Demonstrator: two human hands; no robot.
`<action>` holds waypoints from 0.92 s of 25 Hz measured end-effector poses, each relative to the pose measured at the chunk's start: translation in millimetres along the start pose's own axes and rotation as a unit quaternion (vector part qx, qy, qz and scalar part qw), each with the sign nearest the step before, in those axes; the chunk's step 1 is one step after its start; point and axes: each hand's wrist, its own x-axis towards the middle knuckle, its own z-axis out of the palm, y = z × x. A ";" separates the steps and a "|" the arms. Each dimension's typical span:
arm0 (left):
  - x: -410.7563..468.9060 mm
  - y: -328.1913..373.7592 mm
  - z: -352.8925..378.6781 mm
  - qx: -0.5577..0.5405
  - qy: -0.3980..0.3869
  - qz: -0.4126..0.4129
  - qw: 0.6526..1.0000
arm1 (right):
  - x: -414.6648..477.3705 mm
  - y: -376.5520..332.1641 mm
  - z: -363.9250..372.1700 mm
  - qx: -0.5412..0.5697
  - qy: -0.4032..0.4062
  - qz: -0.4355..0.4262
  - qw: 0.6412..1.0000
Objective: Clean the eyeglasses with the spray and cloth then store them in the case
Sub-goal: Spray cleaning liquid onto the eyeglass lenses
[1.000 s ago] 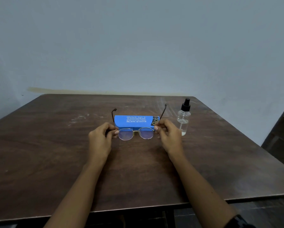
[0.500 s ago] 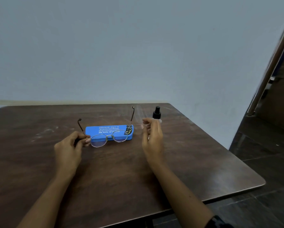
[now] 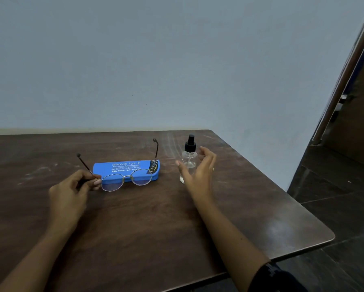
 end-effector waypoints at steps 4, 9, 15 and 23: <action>-1.5 0.4 -0.2 -0.007 -0.004 -0.011 1.000 | 6.7 5.5 1.6 -0.023 -0.091 0.084 0.992; -0.5 0.2 0.8 -0.011 -0.002 -0.017 1.000 | 8.6 7.8 1.9 -0.021 -0.110 0.097 0.989; -1.4 2.9 -1.8 -0.009 0.007 -0.013 1.000 | 0.3 -0.9 -1.1 0.016 -0.101 0.047 0.994; 0.3 -0.2 -9.8 0.004 0.048 0.005 0.999 | -23.8 -26.7 9.5 0.094 -0.107 -0.014 0.990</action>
